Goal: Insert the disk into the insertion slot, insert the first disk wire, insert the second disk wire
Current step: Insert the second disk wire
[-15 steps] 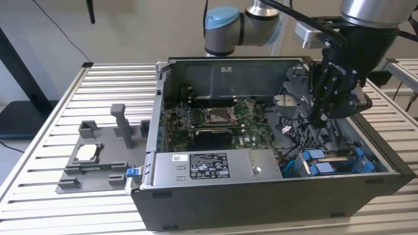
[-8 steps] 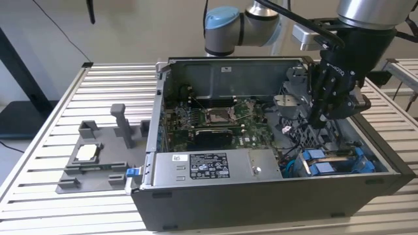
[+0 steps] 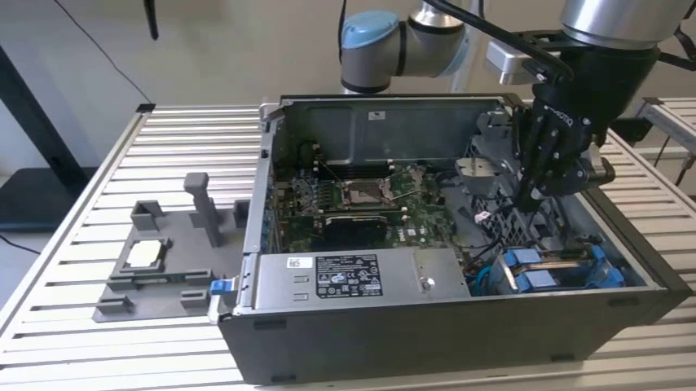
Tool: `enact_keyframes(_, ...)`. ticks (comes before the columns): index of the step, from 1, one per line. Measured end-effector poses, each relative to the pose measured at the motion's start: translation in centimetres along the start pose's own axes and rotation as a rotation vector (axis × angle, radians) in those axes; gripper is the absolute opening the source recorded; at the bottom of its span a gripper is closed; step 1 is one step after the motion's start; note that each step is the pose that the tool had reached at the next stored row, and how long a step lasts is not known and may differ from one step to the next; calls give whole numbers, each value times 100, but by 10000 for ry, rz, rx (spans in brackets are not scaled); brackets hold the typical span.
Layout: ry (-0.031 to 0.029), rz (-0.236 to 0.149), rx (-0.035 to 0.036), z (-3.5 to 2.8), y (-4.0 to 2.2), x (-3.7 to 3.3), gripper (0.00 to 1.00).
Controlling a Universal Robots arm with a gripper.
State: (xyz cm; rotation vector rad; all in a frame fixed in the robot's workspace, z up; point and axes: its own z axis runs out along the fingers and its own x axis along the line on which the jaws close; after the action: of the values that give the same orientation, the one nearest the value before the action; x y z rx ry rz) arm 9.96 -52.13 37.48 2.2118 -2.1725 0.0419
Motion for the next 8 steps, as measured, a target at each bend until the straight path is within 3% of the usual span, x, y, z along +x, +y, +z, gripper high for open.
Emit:
enact_keyframes(1,0,0,1,0,0,0,18)
enact_keyframes(8,4,0,1,1,0,0,16)
